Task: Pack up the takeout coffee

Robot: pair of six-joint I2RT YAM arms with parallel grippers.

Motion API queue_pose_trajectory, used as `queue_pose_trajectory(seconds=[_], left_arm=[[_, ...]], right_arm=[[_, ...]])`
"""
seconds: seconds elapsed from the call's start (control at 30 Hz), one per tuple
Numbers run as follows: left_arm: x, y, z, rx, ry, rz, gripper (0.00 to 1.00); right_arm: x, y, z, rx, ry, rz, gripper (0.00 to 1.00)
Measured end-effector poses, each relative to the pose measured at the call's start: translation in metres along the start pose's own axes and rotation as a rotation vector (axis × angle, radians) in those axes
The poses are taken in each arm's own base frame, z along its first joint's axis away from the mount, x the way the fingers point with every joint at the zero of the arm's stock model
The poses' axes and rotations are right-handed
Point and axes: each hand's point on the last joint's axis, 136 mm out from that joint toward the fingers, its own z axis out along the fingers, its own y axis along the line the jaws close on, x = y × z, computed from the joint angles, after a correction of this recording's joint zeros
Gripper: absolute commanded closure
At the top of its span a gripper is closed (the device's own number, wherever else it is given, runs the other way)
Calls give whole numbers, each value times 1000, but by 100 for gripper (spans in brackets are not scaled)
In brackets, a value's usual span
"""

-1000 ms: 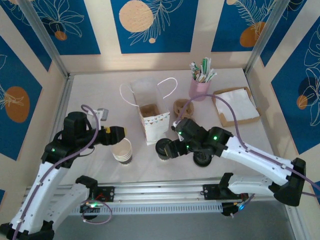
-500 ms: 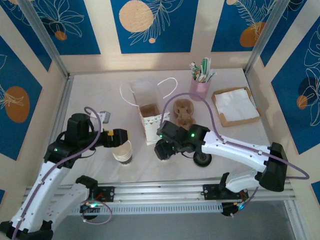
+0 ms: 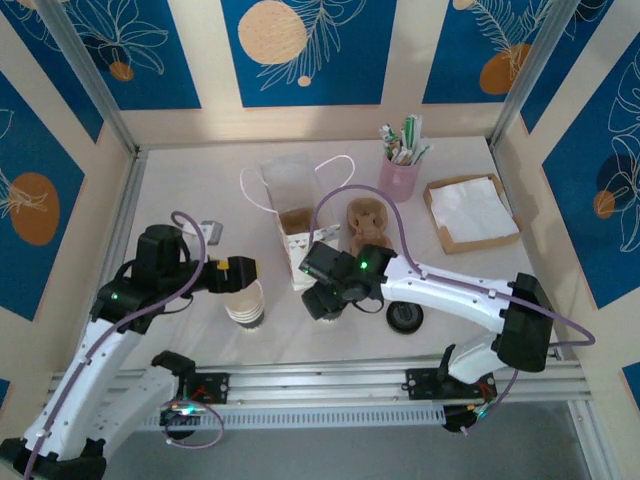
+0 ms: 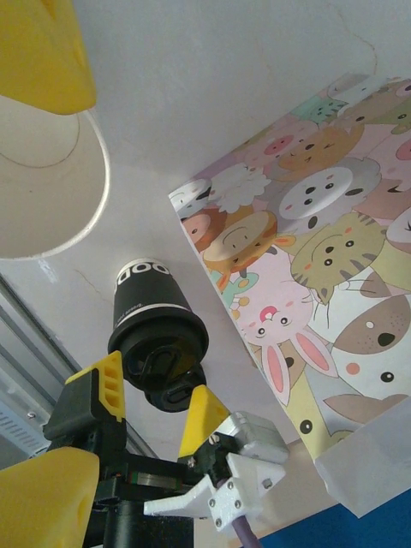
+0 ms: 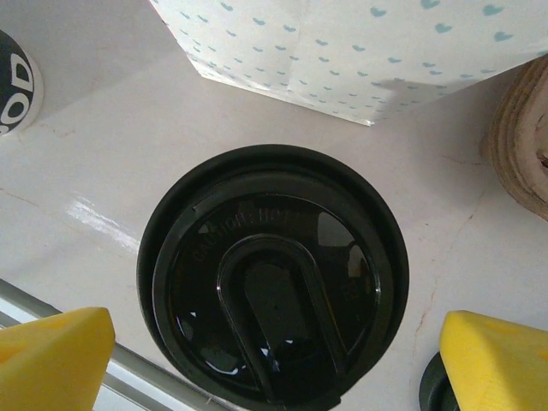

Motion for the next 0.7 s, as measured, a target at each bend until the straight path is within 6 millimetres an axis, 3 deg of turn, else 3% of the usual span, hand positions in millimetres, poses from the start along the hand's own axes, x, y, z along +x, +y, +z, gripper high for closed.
queue_pose_trajectory(seconds=[0.7], left_arm=[[0, 1, 3, -2, 7, 3, 0]], right_arm=[[-4, -3, 11, -11, 31, 27, 15]])
